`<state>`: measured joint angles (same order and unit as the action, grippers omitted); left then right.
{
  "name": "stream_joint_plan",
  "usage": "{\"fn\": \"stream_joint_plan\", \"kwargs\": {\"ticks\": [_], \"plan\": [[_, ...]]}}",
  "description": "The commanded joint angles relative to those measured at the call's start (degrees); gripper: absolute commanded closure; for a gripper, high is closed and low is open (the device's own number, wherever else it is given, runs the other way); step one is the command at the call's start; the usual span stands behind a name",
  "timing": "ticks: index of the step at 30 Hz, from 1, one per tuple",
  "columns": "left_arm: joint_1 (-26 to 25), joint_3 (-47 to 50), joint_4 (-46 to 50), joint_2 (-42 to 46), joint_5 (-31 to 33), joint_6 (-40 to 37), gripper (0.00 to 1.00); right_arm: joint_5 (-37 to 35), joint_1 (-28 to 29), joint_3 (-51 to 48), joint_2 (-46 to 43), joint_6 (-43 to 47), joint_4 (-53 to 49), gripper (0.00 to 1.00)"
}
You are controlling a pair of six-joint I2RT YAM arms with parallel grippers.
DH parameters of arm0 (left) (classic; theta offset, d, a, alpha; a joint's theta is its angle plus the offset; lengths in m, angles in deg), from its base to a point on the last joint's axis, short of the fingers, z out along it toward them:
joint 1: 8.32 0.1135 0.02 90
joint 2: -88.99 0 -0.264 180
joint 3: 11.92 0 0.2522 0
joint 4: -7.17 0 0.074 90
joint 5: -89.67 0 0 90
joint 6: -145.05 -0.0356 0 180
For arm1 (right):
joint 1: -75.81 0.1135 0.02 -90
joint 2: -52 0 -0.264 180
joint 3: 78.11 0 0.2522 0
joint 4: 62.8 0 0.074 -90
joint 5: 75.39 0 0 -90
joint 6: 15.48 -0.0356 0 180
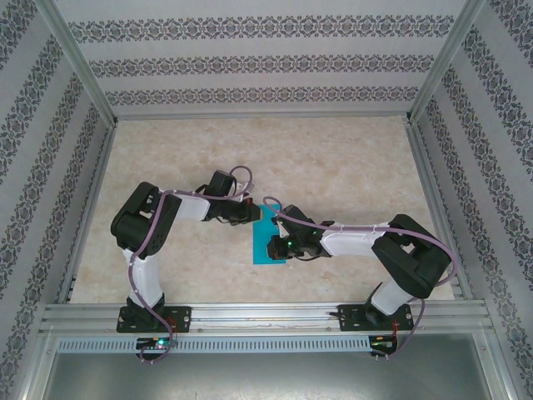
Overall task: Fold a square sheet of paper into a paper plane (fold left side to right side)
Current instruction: First fold the square sheet of paper in half at the center of the table, then hold the square sheet of paper at the center of the table.
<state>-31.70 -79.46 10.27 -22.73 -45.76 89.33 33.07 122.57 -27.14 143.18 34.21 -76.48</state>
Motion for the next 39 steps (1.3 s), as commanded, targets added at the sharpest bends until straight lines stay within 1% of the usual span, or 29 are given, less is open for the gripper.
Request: {"fn": "stream_joint_plan", "kwargs": {"ticks": [1, 9, 11, 14, 18, 22, 25, 29, 31, 34, 39], "plan": [[4.2, -3.6, 0.4, -3.2, 10.4, -4.8, 0.97, 0.0, 1.3, -4.0, 1.9, -0.3, -12.2, 1.00], [5.1, -10.7, 6.3, -5.7, 11.6, -7.4, 0.97, -0.4, 1.3, -4.5, 1.4, -1.4, -10.7, 1.00], [5.1, -10.6, 5.8, -4.9, 11.6, -7.0, 0.97, -0.4, 1.3, -4.4, 1.5, -1.6, -10.5, 1.00], [5.1, -10.1, 5.6, -2.4, 11.8, -6.7, 0.97, -0.4, 1.3, -4.3, 1.5, -2.1, -9.6, 1.00], [5.1, -8.2, 6.2, 3.0, 11.8, -6.8, 0.97, -0.5, 1.3, -4.7, 0.9, -3.1, -7.8, 1.00], [4.9, -2.4, 7.0, 10.6, 10.9, -4.3, 0.97, -1.0, 1.3, -5.2, 0.3, -4.6, -5.8, 1.00], [3.5, 4.4, 4.3, 15.5, 8.4, -1.0, 0.97, -1.7, 1.3, -5.9, 0.0, -5.5, -3.9, 1.00], [-0.2, 9.4, 4.5, 18.9, 7.5, 1.0, 0.97, -1.6, 1.3, -6.1, 0.0, -5.7, -2.8, 1.00], [-2.8, 11.2, 1.9, 18.9, 6.3, 3.1, 0.97, -1.7, 1.4, -5.9, 0.1, -5.7, -2.8, 1.00], [-5.5, 12.5, -1.0, 18.1, 7.2, 4.6, 0.97, -1.9, 1.4, -6.1, 0.5, -5.8, -2.7, 1.00], [-6.3, 11.4, -1.4, 14.0, 7.9, 4.4, 0.97, -1.6, 1.5, -6.1, 1.0, -5.8, -2.6, 1.00]]}}
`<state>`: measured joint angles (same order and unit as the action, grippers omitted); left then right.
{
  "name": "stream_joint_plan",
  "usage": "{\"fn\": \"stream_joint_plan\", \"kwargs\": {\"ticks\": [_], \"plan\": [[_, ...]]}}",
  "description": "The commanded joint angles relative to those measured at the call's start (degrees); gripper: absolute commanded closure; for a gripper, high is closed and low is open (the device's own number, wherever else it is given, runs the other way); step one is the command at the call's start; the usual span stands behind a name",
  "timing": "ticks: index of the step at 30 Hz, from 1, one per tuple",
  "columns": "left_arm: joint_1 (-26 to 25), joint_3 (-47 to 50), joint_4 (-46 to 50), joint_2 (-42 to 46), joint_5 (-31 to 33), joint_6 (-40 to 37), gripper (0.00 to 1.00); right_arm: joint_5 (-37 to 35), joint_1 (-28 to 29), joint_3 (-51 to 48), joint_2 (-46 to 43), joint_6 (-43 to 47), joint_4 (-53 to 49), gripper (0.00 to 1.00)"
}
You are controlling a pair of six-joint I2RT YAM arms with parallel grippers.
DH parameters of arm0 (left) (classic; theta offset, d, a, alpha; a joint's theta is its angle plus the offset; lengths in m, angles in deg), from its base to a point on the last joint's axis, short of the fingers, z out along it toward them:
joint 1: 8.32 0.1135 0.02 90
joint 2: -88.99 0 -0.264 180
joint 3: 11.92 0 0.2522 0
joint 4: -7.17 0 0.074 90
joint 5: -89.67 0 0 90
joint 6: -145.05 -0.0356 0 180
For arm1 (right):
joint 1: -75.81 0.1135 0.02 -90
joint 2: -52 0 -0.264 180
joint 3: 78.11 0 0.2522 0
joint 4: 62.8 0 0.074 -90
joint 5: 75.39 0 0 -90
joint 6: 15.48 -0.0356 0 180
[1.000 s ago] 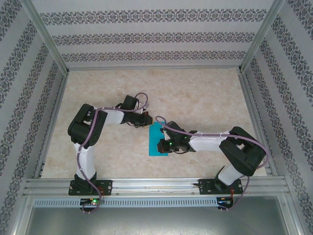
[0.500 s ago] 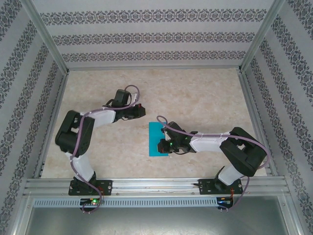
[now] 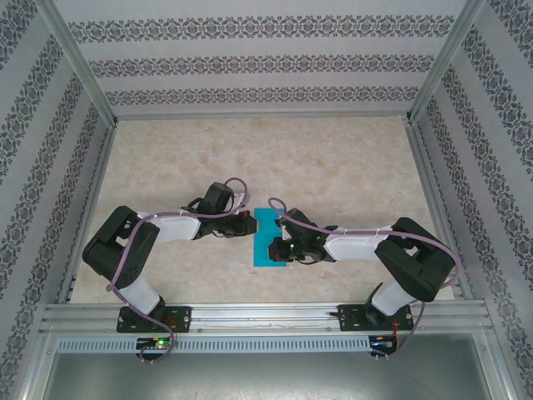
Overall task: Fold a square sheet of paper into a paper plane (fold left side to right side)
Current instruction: Hold the square sheet of paper at the center of the table.
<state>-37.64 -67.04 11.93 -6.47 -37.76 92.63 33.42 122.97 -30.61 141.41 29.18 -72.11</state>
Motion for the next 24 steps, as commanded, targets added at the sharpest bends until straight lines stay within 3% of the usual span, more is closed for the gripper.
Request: {"fn": "stream_joint_plan", "kwargs": {"ticks": [1, 9, 19, 24], "plan": [[-0.4, -1.3, -3.4, -3.1, -0.3, 1.0, 0.97, -1.9, 1.1, -2.5, 2.9, -0.8, -6.9, 1.00], [-1.3, -1.8, -0.8, -6.7, 1.6, -0.8, 0.98, -1.1, 1.2, -1.8, 2.9, -0.9, -6.1, 1.00], [-1.9, 2.0, 0.5, -7.5, 4.0, 0.1, 0.99, 0.6, -2.8, 0.5, -7.2, 0.0, -4.2, 0.72], [-2.4, 3.4, -0.1, -6.8, 4.8, 0.9, 0.99, 1.2, -8.5, -1.3, -14.4, 1.9, -11.3, 0.64]]}}
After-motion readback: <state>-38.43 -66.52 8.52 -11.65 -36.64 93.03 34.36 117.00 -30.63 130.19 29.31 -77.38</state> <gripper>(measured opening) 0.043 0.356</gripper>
